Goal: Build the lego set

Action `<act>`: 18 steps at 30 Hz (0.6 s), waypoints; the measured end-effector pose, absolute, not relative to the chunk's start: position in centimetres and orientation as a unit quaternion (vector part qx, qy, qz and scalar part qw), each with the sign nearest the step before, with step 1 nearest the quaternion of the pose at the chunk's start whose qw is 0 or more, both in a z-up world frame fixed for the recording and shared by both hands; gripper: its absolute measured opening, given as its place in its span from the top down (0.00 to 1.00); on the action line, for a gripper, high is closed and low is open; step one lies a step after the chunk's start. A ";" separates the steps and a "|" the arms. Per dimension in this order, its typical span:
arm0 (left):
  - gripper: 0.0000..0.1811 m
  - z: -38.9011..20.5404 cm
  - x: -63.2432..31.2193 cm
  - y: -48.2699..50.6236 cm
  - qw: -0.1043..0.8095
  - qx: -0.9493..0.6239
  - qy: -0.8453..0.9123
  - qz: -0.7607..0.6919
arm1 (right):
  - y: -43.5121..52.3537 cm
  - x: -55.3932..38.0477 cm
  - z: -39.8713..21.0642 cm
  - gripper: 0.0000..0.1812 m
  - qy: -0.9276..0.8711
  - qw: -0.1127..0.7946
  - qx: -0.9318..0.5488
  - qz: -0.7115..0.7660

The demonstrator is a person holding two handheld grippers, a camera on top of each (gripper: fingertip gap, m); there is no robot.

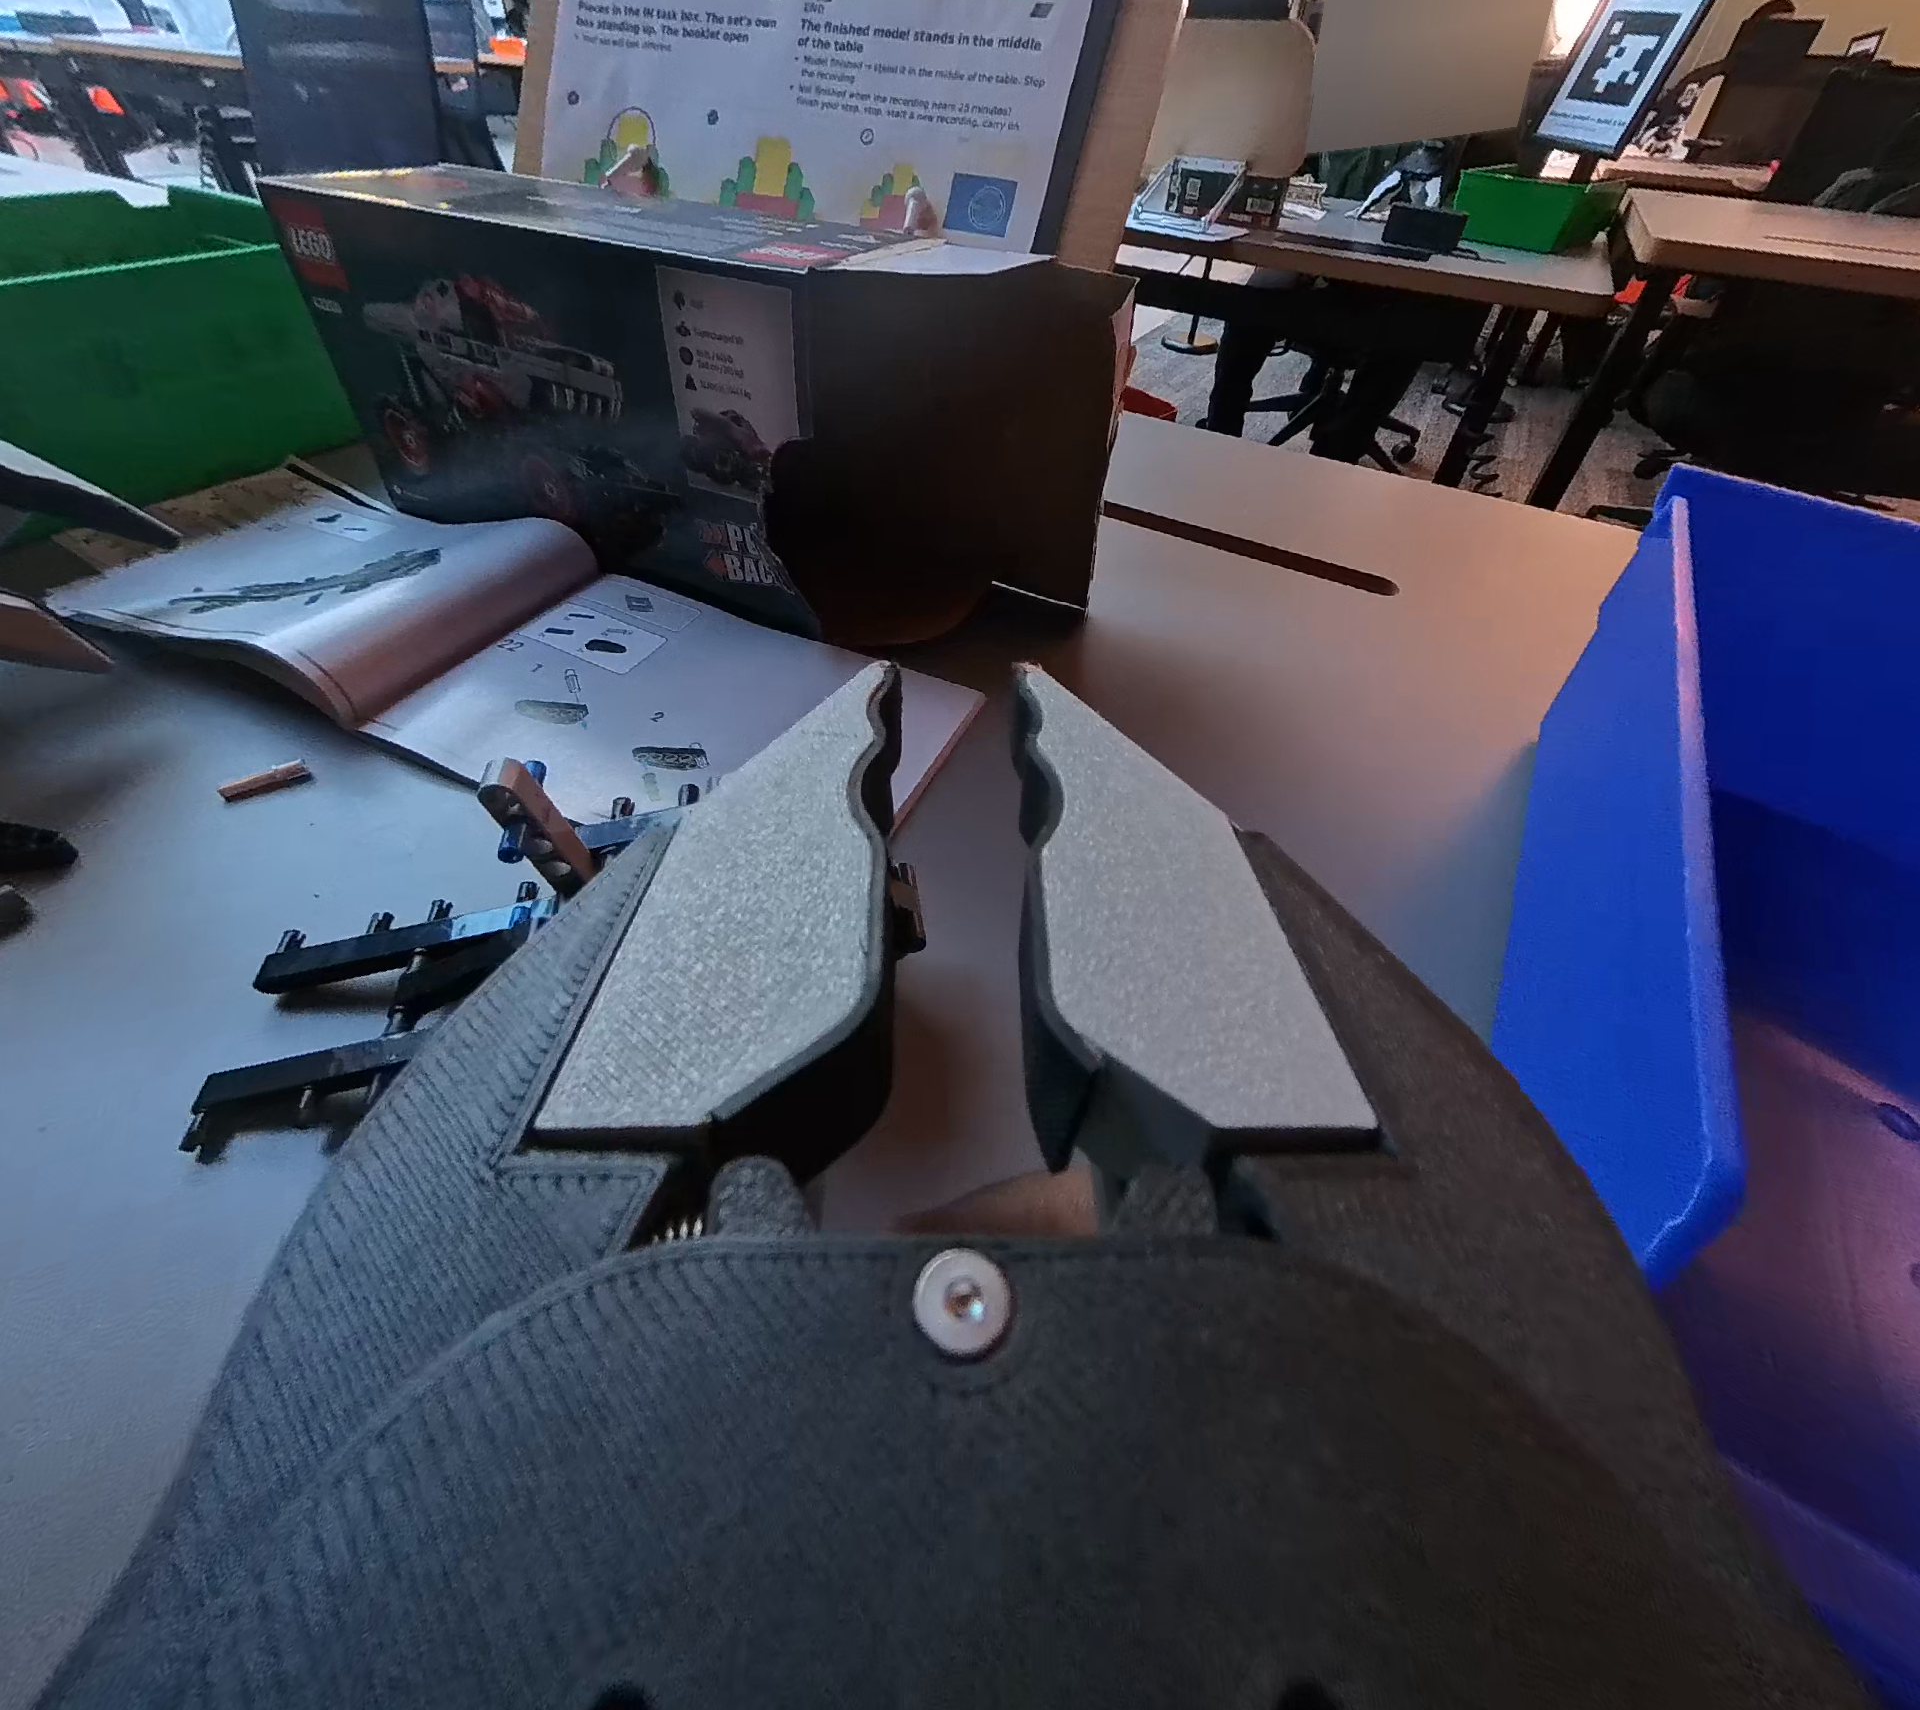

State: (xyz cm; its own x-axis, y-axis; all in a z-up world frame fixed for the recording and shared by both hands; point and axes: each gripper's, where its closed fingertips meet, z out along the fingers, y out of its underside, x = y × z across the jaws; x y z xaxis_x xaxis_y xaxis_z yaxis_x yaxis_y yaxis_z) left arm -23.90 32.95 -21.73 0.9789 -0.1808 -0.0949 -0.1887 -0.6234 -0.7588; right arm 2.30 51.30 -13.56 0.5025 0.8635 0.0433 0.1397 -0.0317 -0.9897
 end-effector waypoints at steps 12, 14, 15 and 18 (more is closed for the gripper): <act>0.64 -21.9 -23.7 31.4 0.425 -0.898 0.098 -0.057 | 52.3 2.3 -14.4 0.91 -0.398 0.582 -0.645 0.295; 0.64 -21.9 -23.8 31.4 0.424 -0.899 0.091 -0.067 | 52.5 2.3 -14.5 0.91 -0.403 0.586 -0.642 0.285; 0.64 -22.1 -23.9 31.5 0.421 -0.900 0.086 -0.074 | 52.7 2.3 -14.6 0.91 -0.406 0.587 -0.642 0.282; 0.64 -22.6 -24.1 31.5 0.410 -0.904 0.075 -0.090 | 53.1 2.1 -15.0 0.91 -0.409 0.582 -0.646 0.276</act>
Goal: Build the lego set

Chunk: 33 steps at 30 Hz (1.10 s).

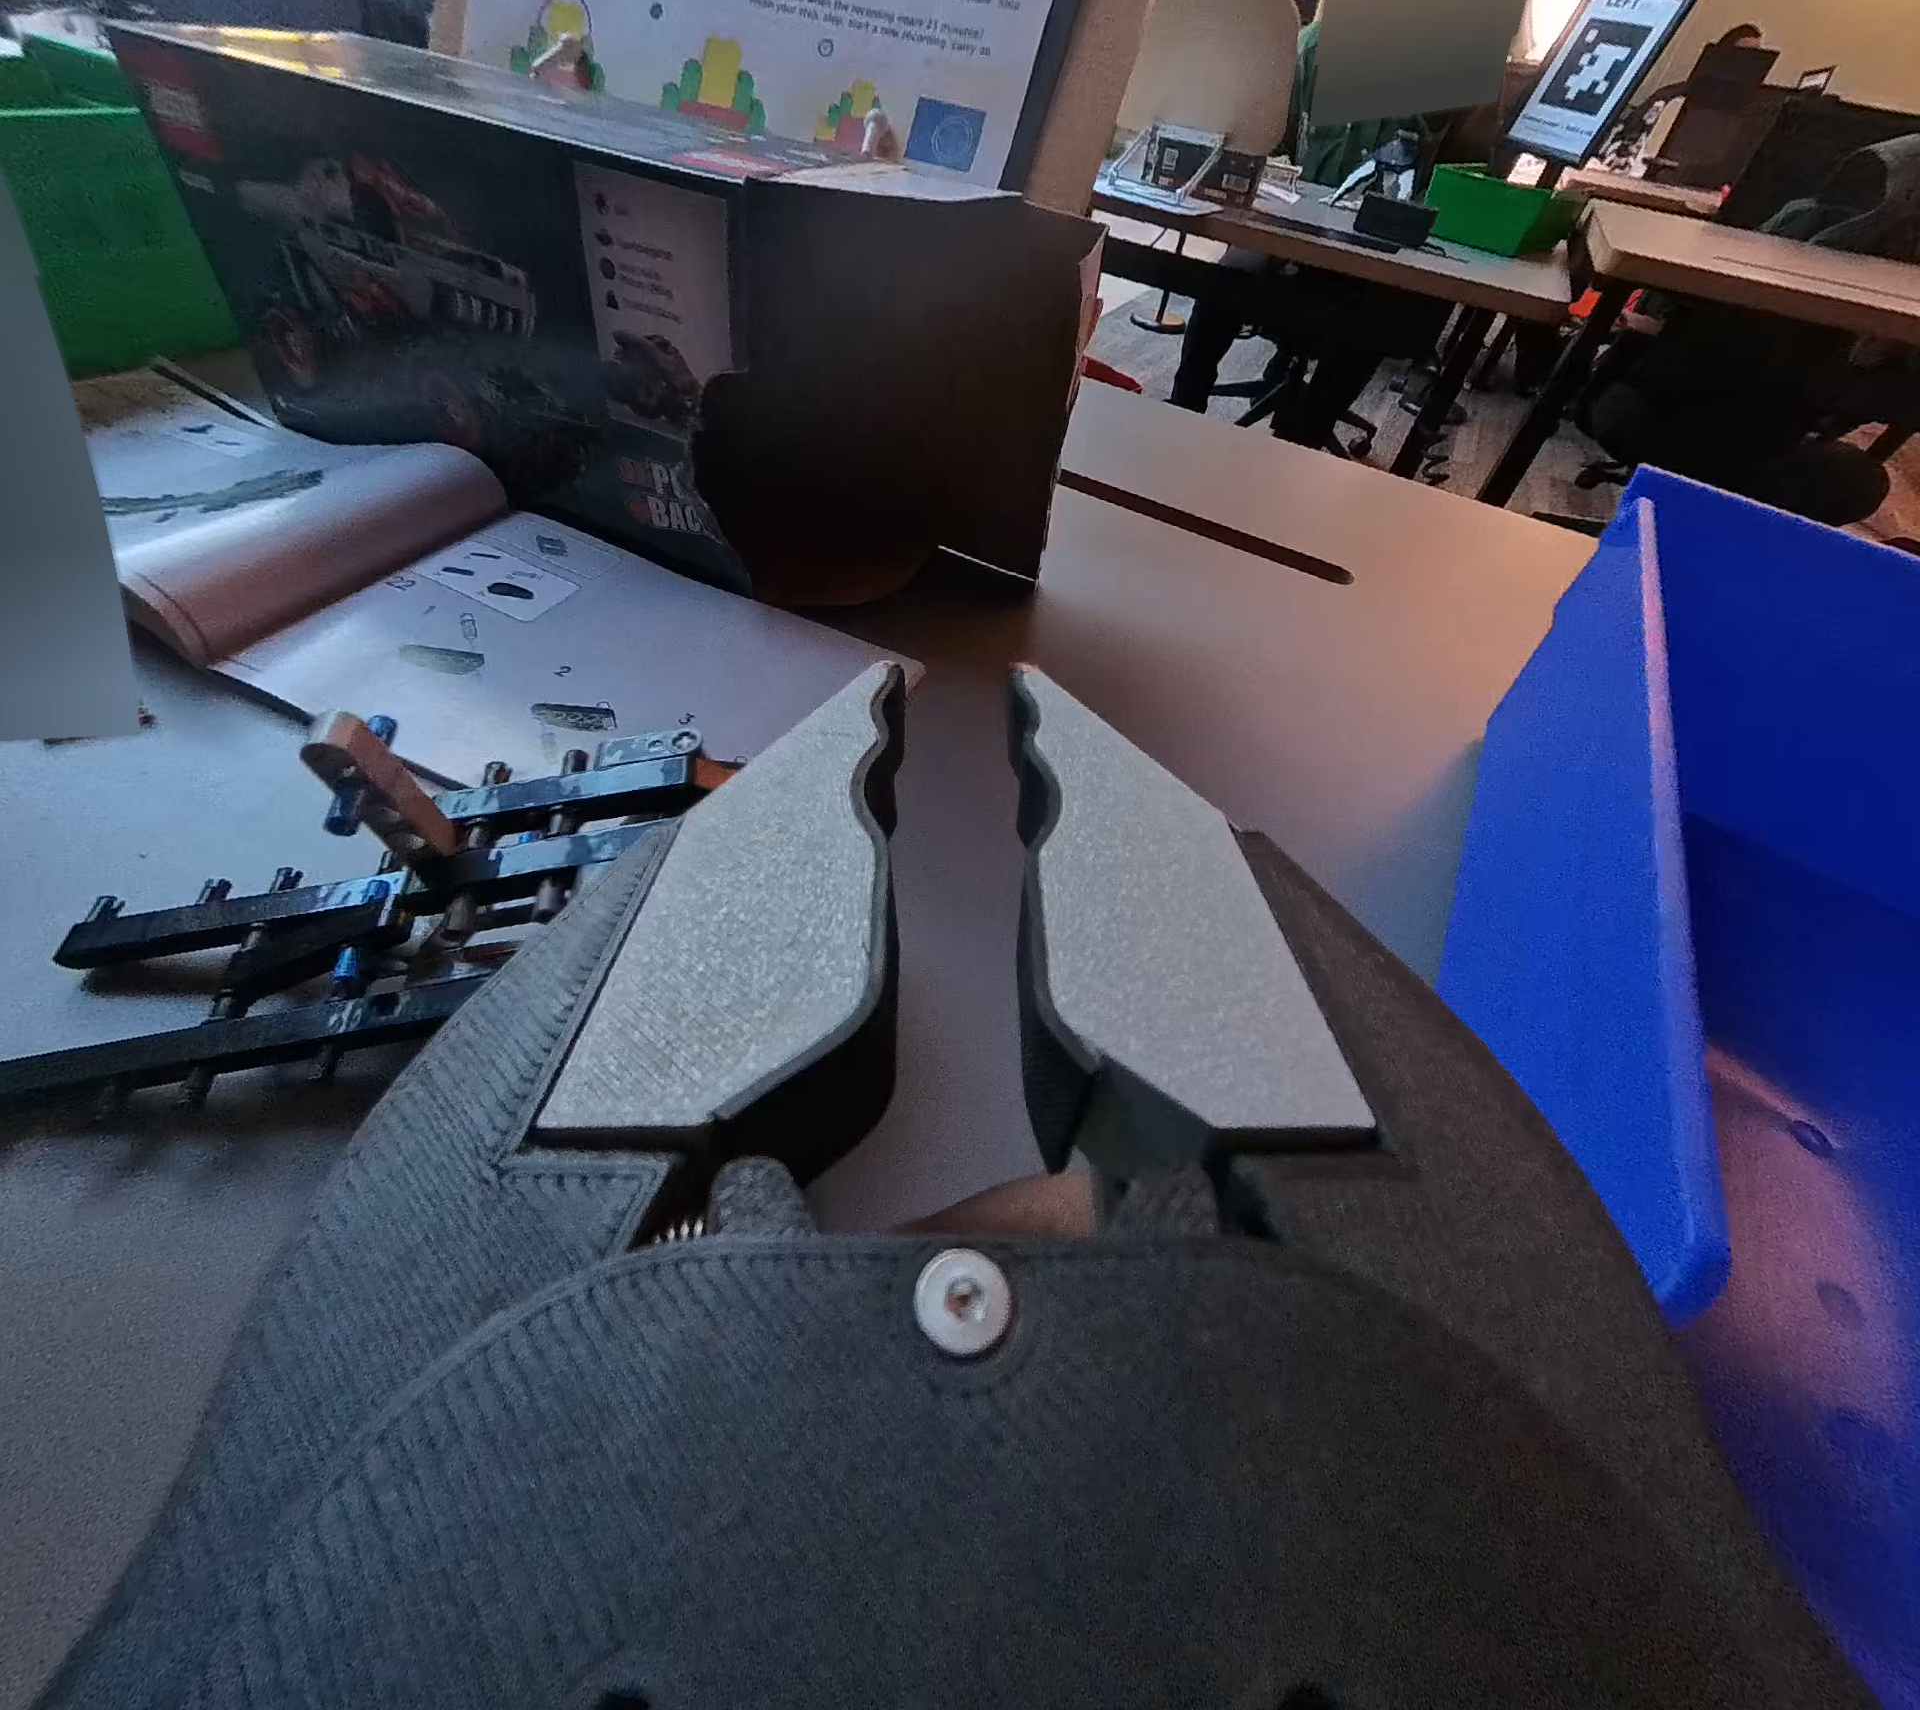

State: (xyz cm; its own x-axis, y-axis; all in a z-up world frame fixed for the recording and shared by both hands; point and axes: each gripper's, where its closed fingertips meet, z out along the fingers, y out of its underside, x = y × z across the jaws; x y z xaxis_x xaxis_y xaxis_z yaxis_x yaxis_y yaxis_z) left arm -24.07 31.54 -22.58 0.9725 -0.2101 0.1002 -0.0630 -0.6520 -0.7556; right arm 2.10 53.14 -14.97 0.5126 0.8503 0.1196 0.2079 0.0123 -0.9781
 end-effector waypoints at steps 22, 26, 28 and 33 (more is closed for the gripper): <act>0.65 -22.9 -24.4 31.7 0.412 -0.906 0.089 -0.049 | 51.9 1.0 -14.4 0.91 -0.426 0.574 -0.631 0.300; 0.66 -21.8 -23.8 32.0 0.436 -0.894 0.088 -0.051 | 50.8 1.0 -13.3 0.92 -0.435 0.590 -0.612 0.296; 0.66 -21.7 -23.6 32.0 0.441 -0.892 0.090 -0.049 | 50.3 1.4 -12.8 0.94 -0.432 0.601 -0.605 0.295; 0.69 -21.6 -22.9 32.1 0.451 -0.886 0.098 -0.050 | 49.1 2.5 -12.4 0.96 -0.418 0.604 -0.603 0.311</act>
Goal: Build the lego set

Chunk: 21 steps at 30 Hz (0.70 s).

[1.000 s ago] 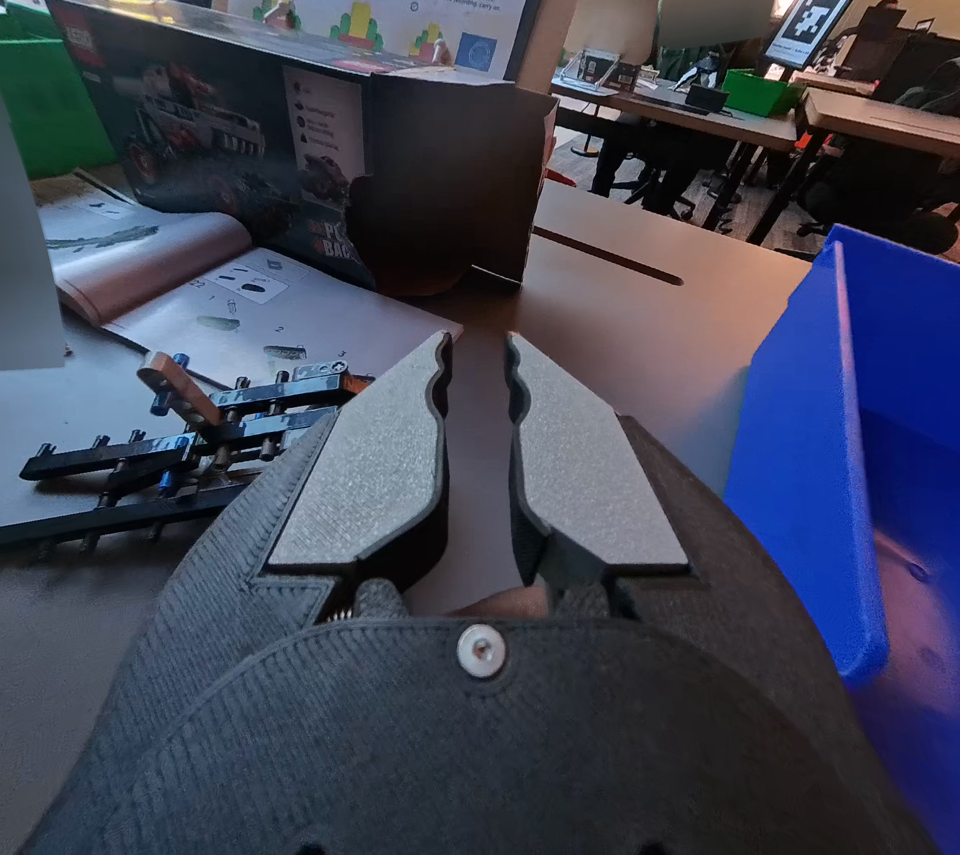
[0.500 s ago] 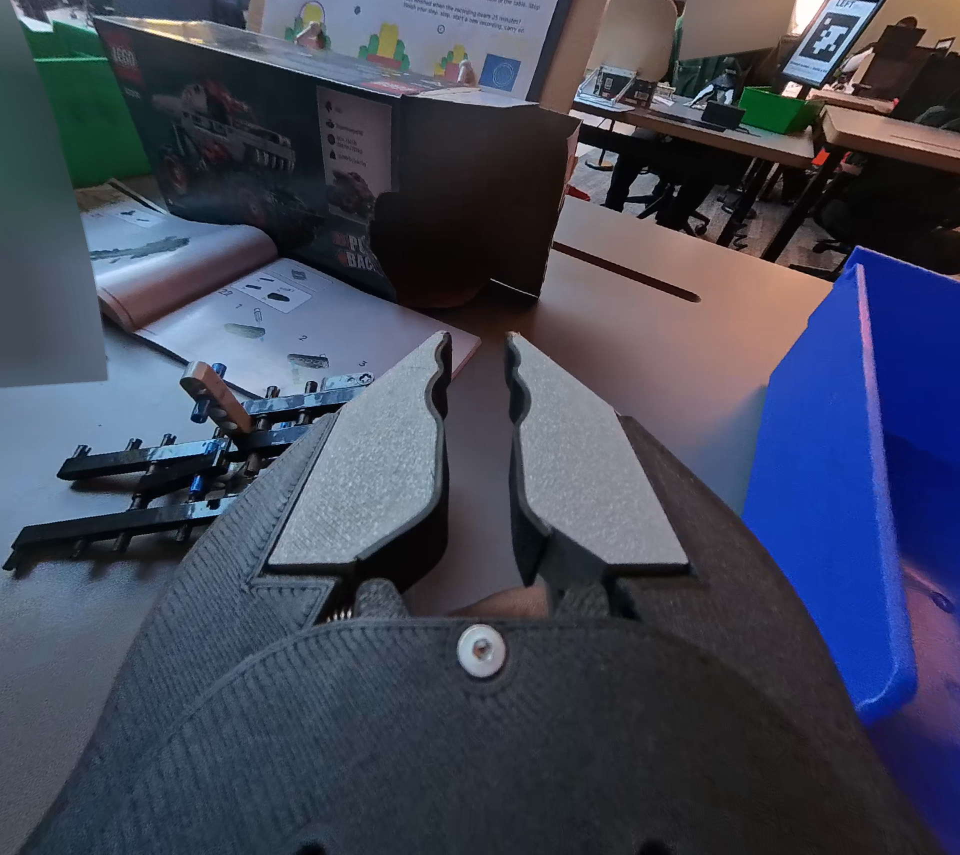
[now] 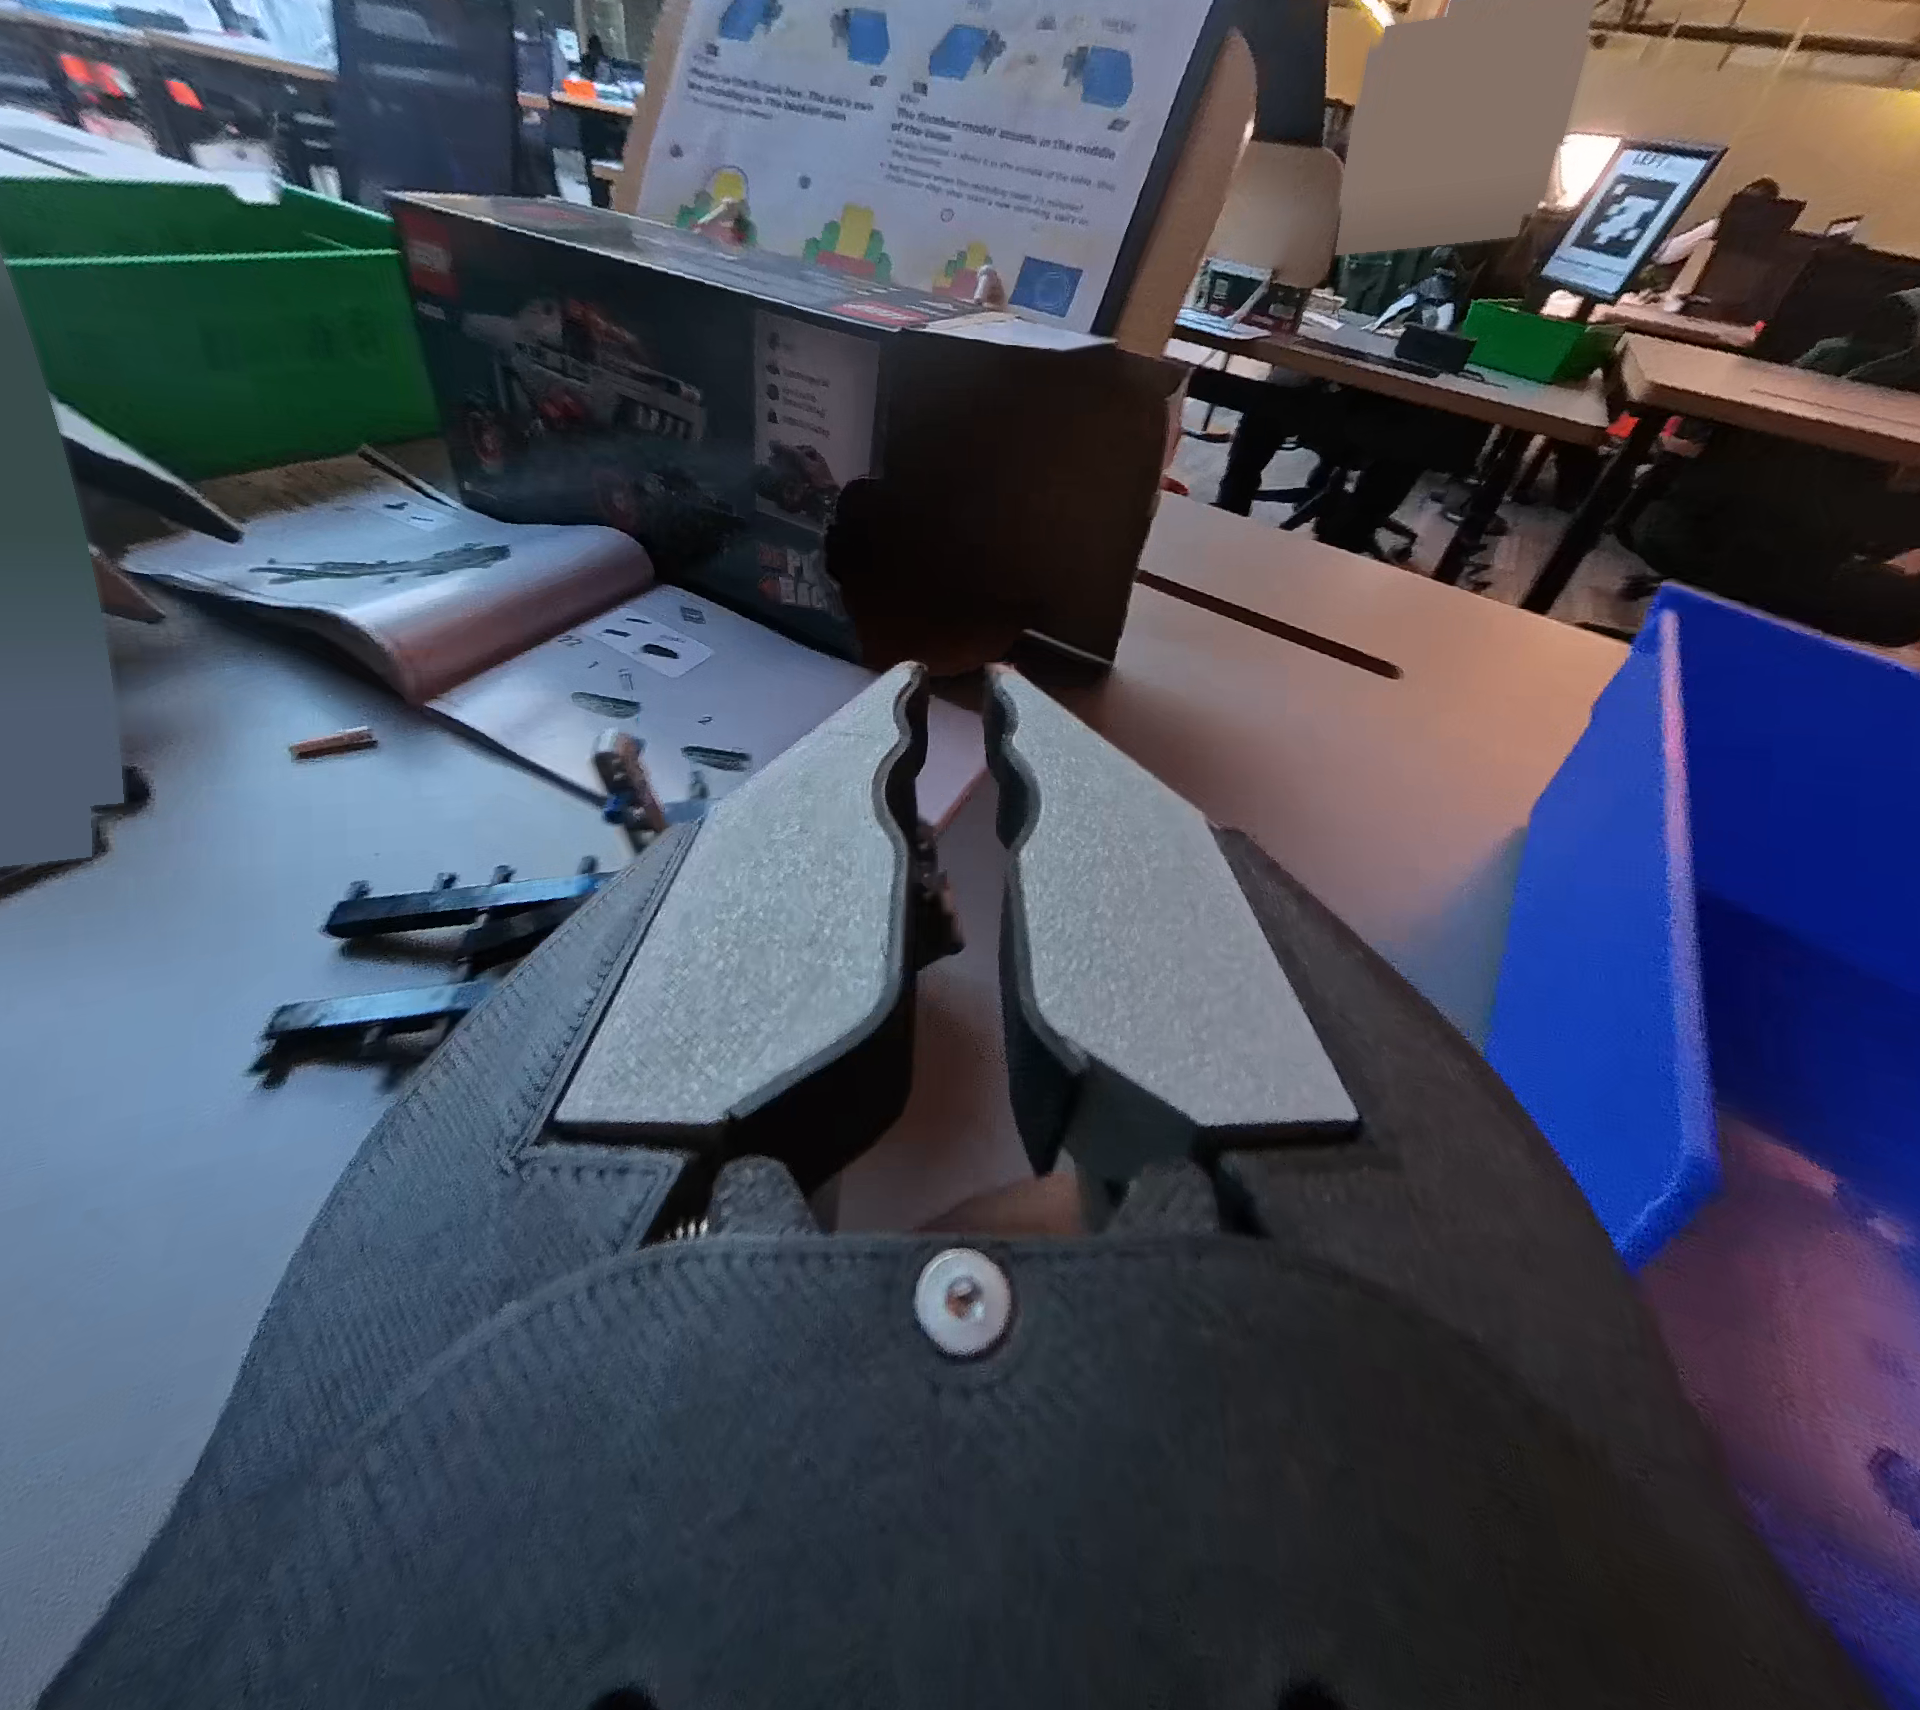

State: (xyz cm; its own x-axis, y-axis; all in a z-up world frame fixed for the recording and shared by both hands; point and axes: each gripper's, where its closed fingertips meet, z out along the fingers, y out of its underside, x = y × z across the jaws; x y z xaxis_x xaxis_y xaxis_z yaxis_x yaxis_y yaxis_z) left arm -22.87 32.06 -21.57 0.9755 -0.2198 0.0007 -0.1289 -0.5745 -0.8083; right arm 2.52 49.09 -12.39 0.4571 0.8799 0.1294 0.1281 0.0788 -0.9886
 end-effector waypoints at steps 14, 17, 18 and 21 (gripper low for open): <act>0.74 -21.5 -18.5 32.6 0.447 -0.876 0.164 -0.072 | 41.0 0.1 -19.5 0.95 -0.555 0.503 -0.626 0.217; 0.74 -21.4 -17.3 32.6 0.445 -0.874 0.182 -0.077 | 40.5 -0.8 -20.4 0.94 -0.578 0.478 -0.628 0.208; 0.74 -21.4 -17.1 32.6 0.442 -0.874 0.187 -0.076 | 40.5 -1.1 -20.5 0.94 -0.581 0.475 -0.628 0.207; 0.74 -21.7 -16.8 32.6 0.438 -0.874 0.200 -0.068 | 41.2 -1.3 -20.9 0.95 -0.578 0.471 -0.639 0.190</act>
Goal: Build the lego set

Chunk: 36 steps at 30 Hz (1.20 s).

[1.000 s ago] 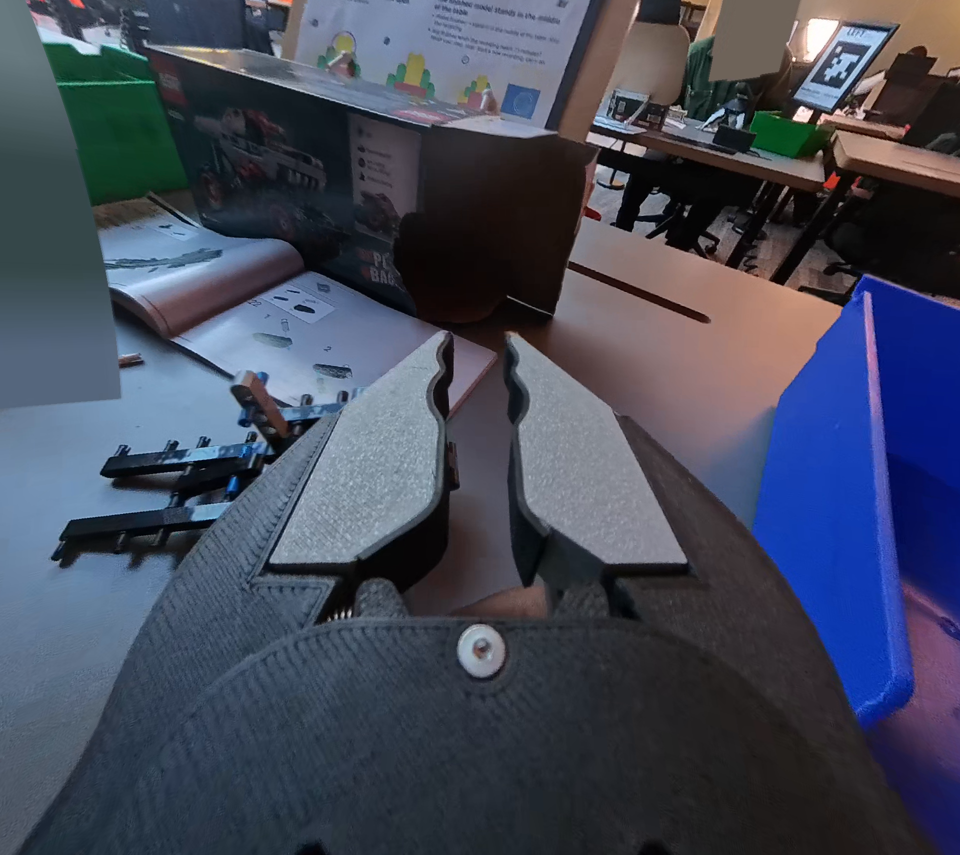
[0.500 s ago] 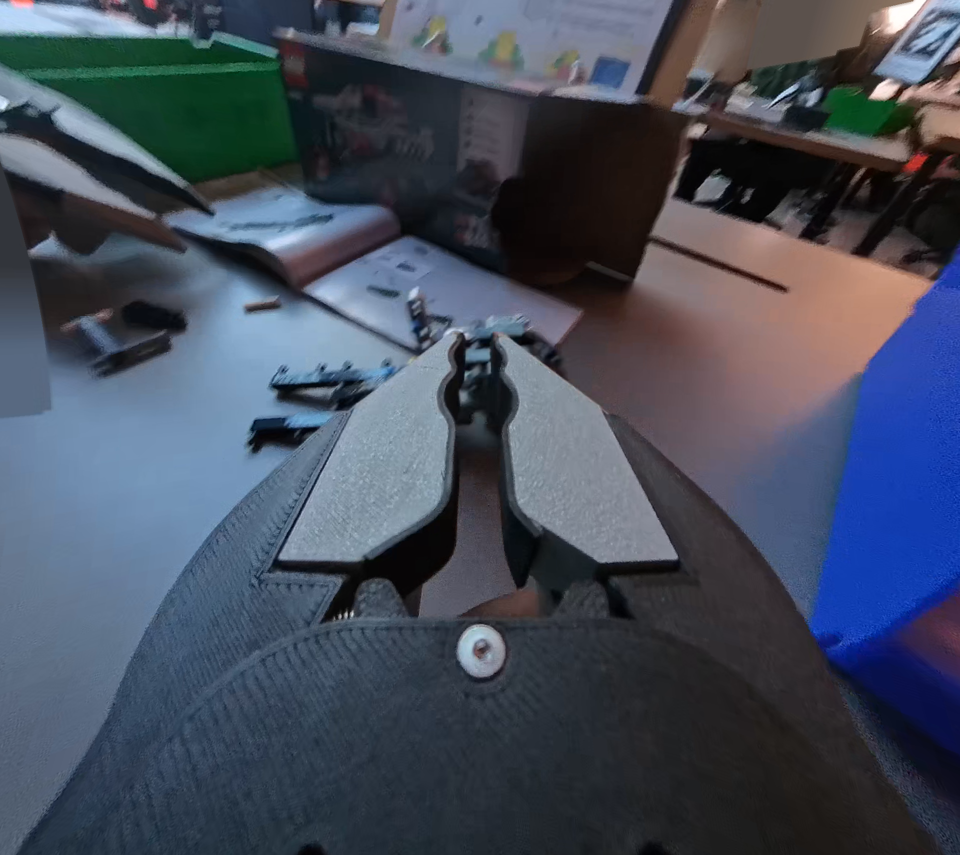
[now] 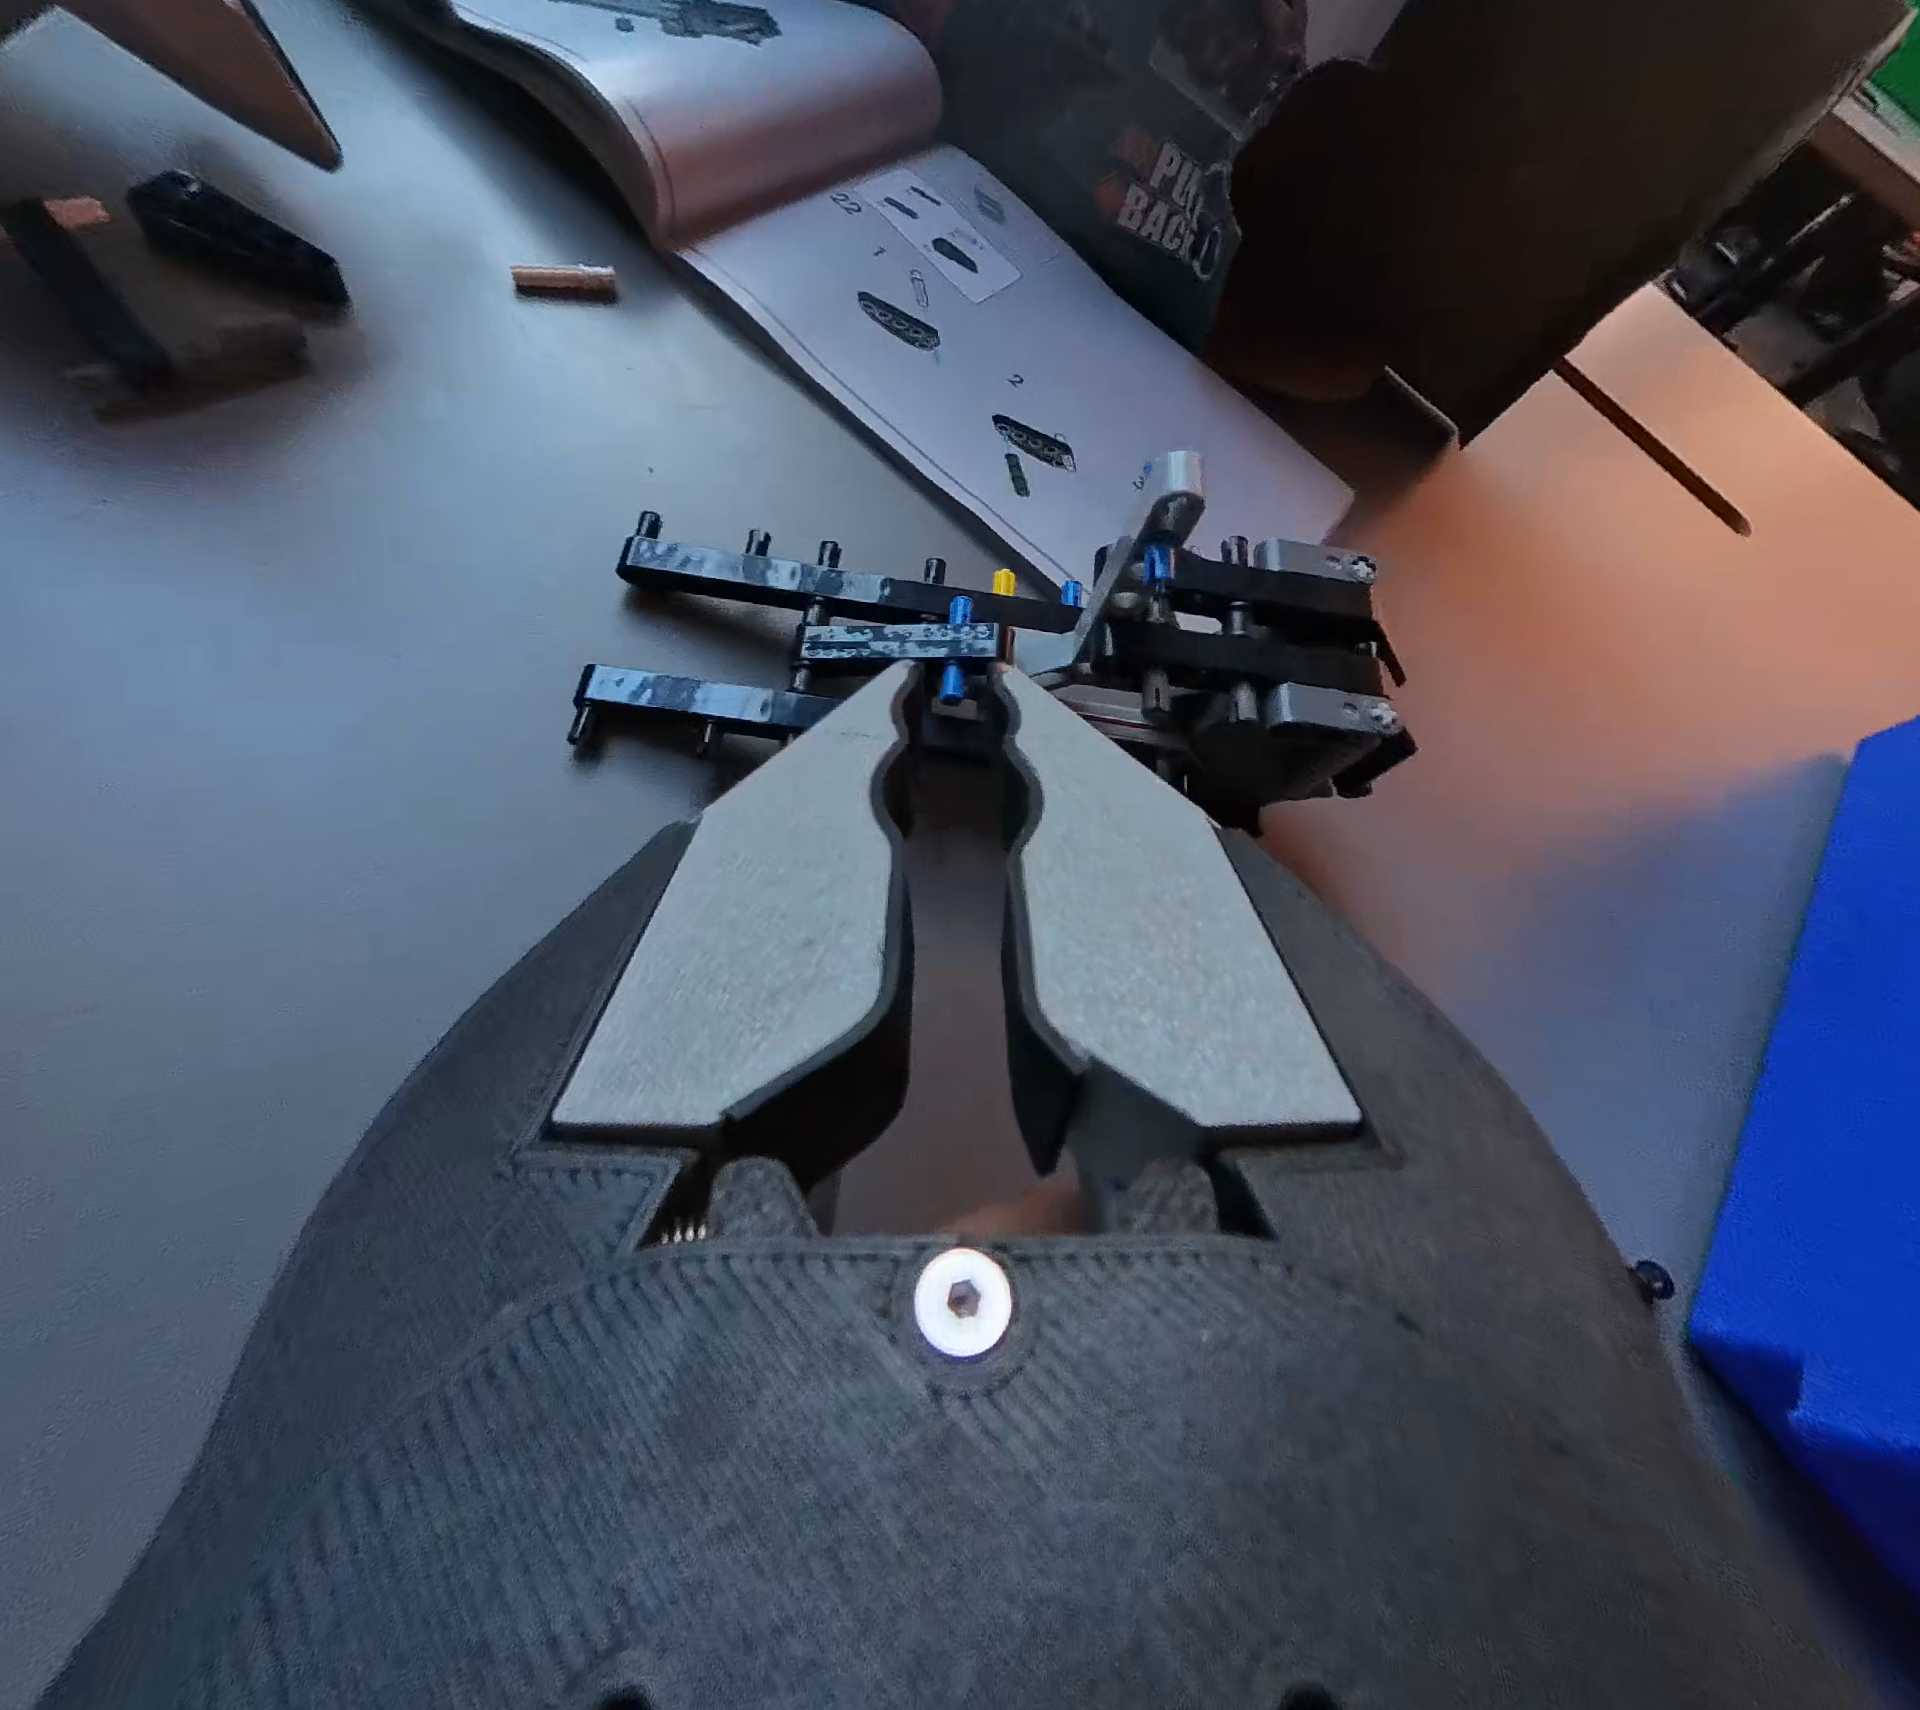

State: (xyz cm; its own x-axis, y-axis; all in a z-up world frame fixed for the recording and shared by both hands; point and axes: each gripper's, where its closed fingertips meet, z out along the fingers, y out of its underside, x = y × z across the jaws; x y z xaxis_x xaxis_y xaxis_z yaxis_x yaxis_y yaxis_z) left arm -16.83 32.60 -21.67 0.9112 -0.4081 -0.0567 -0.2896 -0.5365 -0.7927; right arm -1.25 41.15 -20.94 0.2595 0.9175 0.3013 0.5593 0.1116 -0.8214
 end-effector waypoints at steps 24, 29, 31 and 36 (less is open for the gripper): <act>0.73 -22.2 -20.3 30.5 0.433 -0.878 0.186 -0.083 | 37.9 -2.1 -19.8 0.99 -0.651 0.535 -0.511 0.170; 0.73 -22.8 -20.1 30.1 0.421 -0.883 0.186 -0.089 | 37.0 -2.4 -20.0 1.00 -0.662 0.525 -0.501 0.185; 0.73 -22.5 -20.2 30.2 0.429 -0.880 0.187 -0.084 | 36.7 -2.5 -20.1 1.00 -0.668 0.522 -0.496 0.190; 0.73 -22.7 -20.4 30.4 0.424 -0.883 0.178 -0.090 | 36.0 -2.6 -20.3 1.00 -0.682 0.517 -0.482 0.191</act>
State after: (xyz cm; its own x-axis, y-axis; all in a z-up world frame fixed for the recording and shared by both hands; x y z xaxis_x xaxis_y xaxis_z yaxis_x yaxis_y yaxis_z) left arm -20.41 30.37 -22.71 0.9202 -0.3913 0.0076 -0.2387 -0.5766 -0.7814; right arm -2.64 35.96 -20.27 -0.0021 0.8535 0.5211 0.4594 0.4636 -0.7576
